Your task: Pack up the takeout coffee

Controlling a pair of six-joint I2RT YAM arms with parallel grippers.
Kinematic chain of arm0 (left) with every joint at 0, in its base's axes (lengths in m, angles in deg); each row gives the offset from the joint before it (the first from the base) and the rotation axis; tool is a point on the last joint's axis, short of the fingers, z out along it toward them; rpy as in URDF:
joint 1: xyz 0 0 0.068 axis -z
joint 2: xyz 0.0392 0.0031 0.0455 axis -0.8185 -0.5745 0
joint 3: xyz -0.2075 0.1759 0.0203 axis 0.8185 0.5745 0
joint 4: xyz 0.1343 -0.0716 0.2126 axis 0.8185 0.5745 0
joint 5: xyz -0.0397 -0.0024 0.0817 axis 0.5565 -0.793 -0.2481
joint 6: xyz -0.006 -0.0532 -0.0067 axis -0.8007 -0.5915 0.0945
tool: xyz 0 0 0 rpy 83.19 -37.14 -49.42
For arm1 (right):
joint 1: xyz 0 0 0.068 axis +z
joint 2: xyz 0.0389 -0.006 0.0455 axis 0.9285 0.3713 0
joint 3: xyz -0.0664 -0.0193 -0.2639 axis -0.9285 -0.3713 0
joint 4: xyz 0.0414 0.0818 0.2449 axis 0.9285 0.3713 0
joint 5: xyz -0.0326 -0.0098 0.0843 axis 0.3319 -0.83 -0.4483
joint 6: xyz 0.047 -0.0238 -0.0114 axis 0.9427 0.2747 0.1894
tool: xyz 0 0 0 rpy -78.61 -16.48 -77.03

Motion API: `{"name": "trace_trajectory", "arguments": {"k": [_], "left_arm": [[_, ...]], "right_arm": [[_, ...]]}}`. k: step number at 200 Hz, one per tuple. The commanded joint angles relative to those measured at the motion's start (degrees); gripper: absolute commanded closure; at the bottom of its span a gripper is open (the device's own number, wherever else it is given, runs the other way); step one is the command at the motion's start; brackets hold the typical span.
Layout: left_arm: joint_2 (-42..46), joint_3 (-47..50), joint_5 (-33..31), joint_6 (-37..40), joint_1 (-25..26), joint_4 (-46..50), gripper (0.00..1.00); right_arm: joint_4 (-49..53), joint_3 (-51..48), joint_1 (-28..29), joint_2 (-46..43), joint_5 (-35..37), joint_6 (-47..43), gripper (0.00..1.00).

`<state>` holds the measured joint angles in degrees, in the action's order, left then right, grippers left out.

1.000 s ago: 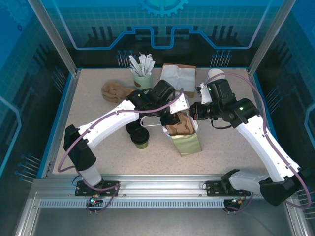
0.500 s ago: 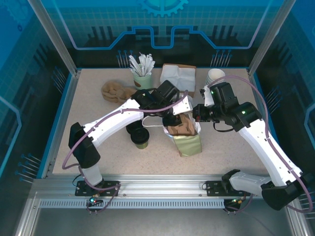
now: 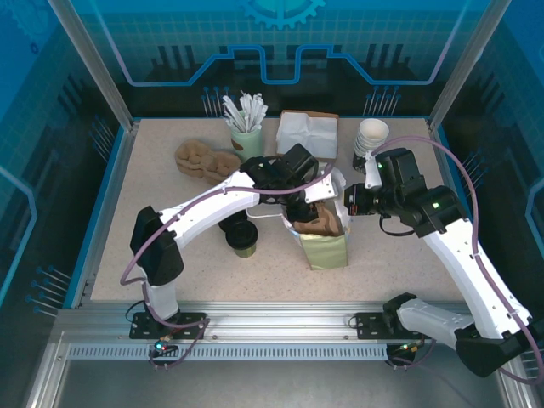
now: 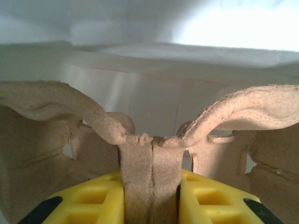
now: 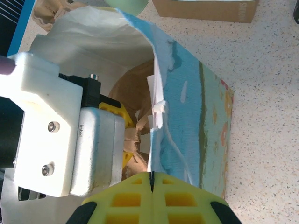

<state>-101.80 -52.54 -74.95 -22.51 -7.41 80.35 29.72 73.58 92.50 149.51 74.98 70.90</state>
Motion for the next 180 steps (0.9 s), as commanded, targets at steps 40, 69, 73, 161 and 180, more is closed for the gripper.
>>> {"name": "trace_trajectory", "arguments": {"k": [40, 69, 73, 161, 180], "left_arm": [[-3.68, -3.91, 1.27, 3.14, 1.90, 3.09, 0.72], [-5.34, -5.04, 1.11, 4.17, 2.65, 4.66, 0.72], [-5.61, -5.22, 0.98, 4.27, 2.78, 4.91, 0.72], [-9.13, -7.24, 2.37, 4.41, 3.02, 4.94, 0.72], [-9.95, -7.55, 2.85, 4.54, 3.01, 4.78, 0.72]], "right_arm": [[-0.50, 0.01, -1.18, 0.03, -0.10, -1.26, 1.00], [-0.63, 0.40, -1.18, 0.20, -0.02, -1.36, 1.00], [-0.67, 0.40, -1.21, 0.20, -0.14, -1.47, 1.00], [-1.29, -1.15, -1.29, -0.79, -1.10, -1.00, 1.00], [-1.05, -1.36, -1.57, -1.21, -0.98, -1.12, 1.00]]}}
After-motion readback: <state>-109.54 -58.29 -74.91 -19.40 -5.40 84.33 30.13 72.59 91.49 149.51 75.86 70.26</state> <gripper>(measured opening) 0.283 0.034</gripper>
